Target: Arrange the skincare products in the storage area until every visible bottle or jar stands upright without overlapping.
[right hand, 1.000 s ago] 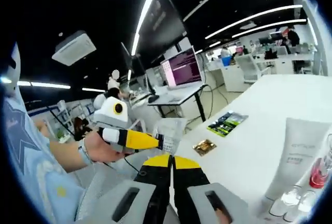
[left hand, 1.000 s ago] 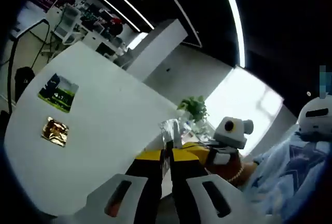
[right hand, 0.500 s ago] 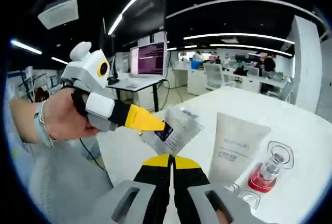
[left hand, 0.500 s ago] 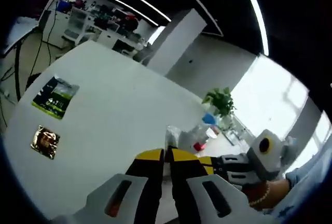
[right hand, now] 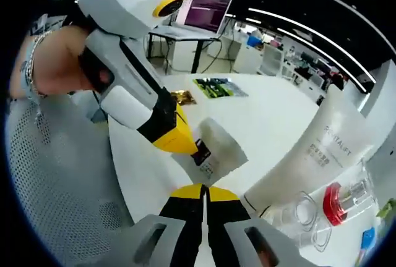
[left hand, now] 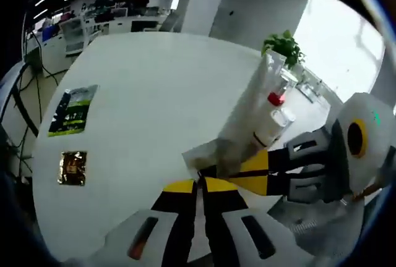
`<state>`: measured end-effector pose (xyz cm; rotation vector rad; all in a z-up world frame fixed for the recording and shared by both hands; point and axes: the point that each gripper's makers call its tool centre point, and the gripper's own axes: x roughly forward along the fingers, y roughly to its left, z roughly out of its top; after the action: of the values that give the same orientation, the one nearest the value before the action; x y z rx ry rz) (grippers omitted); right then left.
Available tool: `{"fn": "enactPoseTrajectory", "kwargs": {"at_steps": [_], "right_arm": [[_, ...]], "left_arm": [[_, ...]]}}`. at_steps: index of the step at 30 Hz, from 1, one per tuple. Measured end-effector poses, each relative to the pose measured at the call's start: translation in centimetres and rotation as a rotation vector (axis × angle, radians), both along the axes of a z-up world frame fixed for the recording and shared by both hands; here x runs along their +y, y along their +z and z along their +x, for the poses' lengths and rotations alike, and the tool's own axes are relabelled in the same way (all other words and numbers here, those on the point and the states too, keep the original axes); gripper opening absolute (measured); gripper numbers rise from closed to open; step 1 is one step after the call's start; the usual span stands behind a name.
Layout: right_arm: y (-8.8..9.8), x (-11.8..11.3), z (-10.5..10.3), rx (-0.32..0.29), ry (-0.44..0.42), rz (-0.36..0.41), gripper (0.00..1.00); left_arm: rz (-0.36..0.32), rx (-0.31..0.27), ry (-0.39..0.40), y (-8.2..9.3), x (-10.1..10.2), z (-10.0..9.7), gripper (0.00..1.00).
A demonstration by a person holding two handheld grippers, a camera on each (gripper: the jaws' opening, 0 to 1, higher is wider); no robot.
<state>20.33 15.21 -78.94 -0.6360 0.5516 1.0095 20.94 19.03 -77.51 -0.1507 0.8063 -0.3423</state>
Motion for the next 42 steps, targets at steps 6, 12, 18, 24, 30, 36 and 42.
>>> {"fn": "enactPoseTrajectory", "kwargs": {"at_steps": [6, 12, 18, 24, 30, 36, 42], "right_arm": [[-1.9, -0.5, -0.7, 0.087, -0.019, -0.043, 0.0], [-3.5, -1.2, -1.3, 0.176, -0.036, -0.078, 0.0], [-4.3, -1.9, -1.3, 0.197, -0.053, -0.116, 0.0], [-4.7, -2.2, -1.4, 0.228, -0.065, -0.124, 0.0], [-4.8, -2.2, -1.6, 0.236, -0.058, -0.135, 0.0], [-4.8, -2.1, -1.8, 0.21, -0.031, -0.157, 0.06], [-4.6, -2.1, -1.6, 0.197, -0.029, -0.158, 0.06]], "left_arm": [[-0.103, 0.183, 0.037, -2.6, -0.2, -1.4, 0.0], [-0.133, 0.326, 0.035, -4.1, -0.9, -1.8, 0.0], [-0.085, 0.397, -0.038, -5.8, -1.1, -2.1, 0.0], [-0.077, 0.412, -0.072, -5.9, -1.1, -2.1, 0.0], [-0.068, 0.412, -0.071, -6.2, -1.1, -2.5, 0.0], [-0.058, 0.408, -0.065, -6.2, -0.9, -2.7, 0.0], [-0.044, 0.394, -0.047, -6.3, -0.3, -2.5, 0.0]]}}
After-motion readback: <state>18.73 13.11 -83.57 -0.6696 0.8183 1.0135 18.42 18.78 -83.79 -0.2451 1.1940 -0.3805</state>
